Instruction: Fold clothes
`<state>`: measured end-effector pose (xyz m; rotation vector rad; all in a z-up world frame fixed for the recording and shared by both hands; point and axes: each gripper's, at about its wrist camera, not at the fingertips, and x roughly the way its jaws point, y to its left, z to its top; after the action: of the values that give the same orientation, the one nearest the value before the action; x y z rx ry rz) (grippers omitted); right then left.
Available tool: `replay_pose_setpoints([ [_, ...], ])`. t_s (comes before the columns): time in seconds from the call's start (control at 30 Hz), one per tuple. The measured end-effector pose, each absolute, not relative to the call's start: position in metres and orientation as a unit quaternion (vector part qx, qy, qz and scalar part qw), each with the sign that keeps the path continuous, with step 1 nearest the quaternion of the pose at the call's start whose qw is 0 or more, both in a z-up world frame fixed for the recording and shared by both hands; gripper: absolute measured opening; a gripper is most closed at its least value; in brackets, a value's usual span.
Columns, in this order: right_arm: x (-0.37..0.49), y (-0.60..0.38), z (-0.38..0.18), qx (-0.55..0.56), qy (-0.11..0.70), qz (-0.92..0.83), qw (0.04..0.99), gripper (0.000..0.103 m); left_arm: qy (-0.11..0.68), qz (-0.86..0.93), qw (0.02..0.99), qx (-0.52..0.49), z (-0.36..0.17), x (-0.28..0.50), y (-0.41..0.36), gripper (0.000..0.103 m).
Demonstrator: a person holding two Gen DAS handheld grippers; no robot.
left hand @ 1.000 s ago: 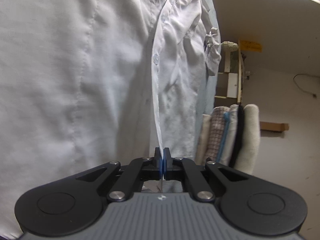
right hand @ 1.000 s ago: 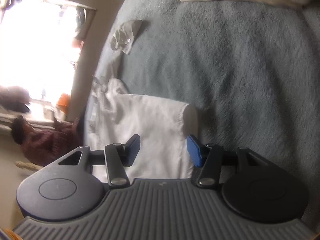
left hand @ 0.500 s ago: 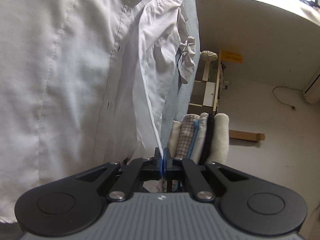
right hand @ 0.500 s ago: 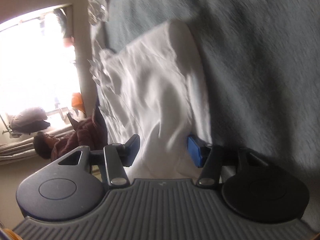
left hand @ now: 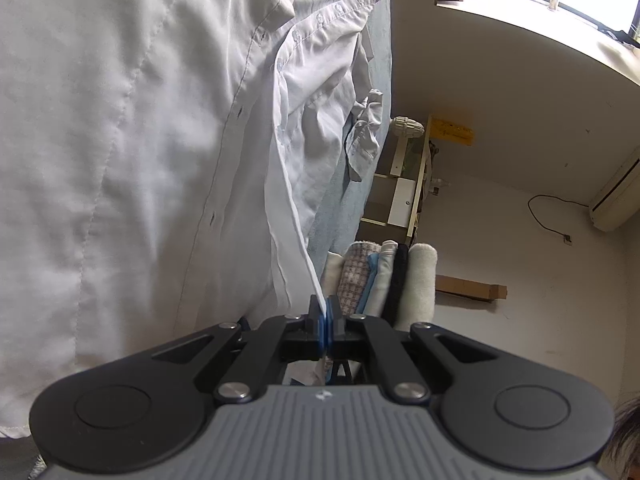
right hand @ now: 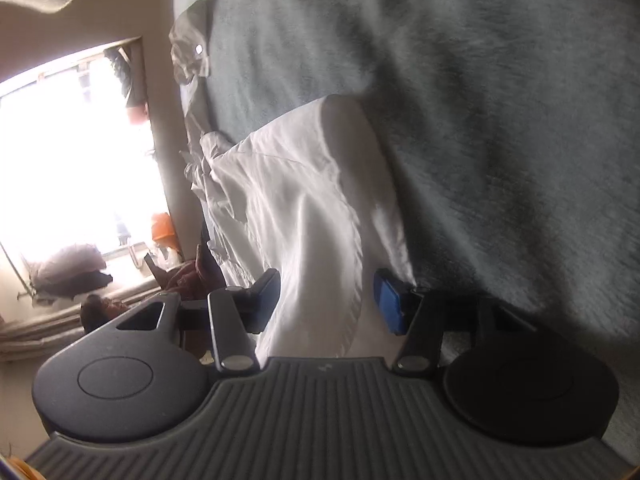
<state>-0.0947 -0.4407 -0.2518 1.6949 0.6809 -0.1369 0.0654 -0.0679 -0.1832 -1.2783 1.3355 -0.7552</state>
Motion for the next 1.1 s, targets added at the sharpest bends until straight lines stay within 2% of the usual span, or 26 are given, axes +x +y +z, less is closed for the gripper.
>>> replay_pose_setpoints([
  [0.07, -0.093, -0.444, -0.249, 0.726, 0.291, -0.063, 0.619, 0.032, 0.562, -0.318, 0.543, -0.537, -0.184, 0.065, -0.067, 0.002],
  [0.1, -0.092, -0.446, -0.248, 0.723, 0.289, -0.065, 0.624, 0.021, 0.564, -0.318, 0.546, -0.531, -0.185, 0.064, -0.068, 0.002],
  [0.17, -0.09, -0.45, -0.245, 0.715, 0.285, -0.07, 0.635, 0.009, 0.575, -0.318, 0.557, -0.508, -0.189, 0.063, -0.074, 0.002],
  [0.23, -0.09, -0.459, -0.236, 0.692, 0.282, -0.078, 0.66, 0.005, 0.586, -0.317, 0.567, -0.485, -0.194, 0.062, -0.081, 0.002],
  [0.6, -0.083, -0.499, -0.207, 0.562, 0.306, -0.12, 0.759, 0.0, 0.634, -0.311, 0.614, -0.353, -0.218, 0.056, -0.115, 0.002],
  [1.1, -0.092, -0.509, -0.198, 0.52, 0.31, -0.14, 0.783, 0.0, 0.669, -0.354, 0.598, -0.264, -0.222, 0.043, -0.142, 0.001],
])
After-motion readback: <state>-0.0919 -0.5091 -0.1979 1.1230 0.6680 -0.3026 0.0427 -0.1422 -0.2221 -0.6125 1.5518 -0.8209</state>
